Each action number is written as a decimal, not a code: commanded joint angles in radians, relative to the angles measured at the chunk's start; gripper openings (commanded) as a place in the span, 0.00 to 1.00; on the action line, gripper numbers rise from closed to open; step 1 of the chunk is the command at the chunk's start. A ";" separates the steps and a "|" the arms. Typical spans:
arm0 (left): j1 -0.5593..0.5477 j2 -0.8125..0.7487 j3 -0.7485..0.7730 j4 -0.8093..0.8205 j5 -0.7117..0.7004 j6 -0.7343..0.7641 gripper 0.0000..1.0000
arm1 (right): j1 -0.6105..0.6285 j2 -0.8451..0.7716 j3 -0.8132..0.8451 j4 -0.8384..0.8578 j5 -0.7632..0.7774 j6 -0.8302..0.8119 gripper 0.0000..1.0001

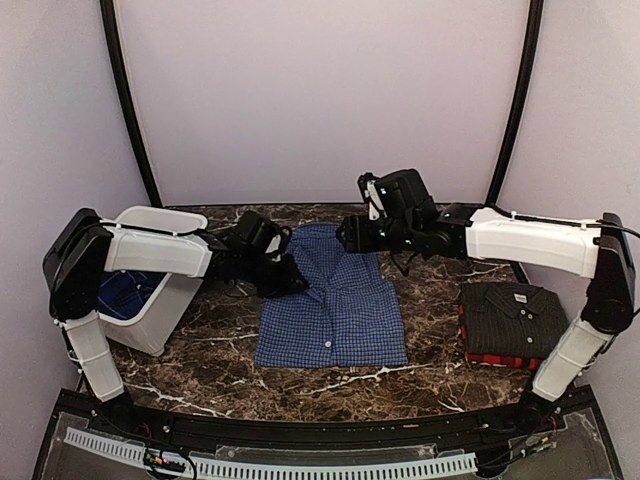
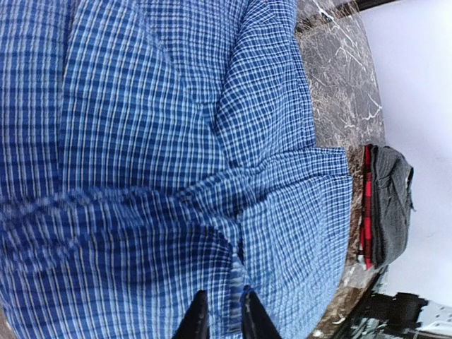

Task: Fold and stack the long sleeve shirts
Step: Smooth out the 2/3-rectangle-folded shirt at the center of the board.

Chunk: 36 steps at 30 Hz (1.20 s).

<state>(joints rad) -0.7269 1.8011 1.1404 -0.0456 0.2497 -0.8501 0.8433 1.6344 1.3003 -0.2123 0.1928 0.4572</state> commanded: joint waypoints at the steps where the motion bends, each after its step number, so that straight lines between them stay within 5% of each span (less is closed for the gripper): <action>1: 0.010 0.062 0.083 0.038 0.041 0.043 0.25 | -0.007 -0.071 -0.065 0.006 0.032 0.002 0.69; 8: 0.024 0.075 0.149 -0.004 0.032 0.073 0.47 | -0.006 -0.124 -0.160 0.000 0.000 0.011 0.69; 25: 0.121 -0.170 -0.177 -0.064 -0.032 0.122 0.46 | -0.106 -0.181 -0.319 -0.015 -0.078 0.031 0.66; 36: 0.121 -0.131 -0.043 -0.049 0.054 0.163 0.49 | -0.112 -0.050 -0.203 0.006 -0.202 -0.017 0.61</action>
<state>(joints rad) -0.6086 1.6733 1.0138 -0.0895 0.2653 -0.7212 0.7189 1.5673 1.0657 -0.2512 0.0574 0.4633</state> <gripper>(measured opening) 0.493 0.619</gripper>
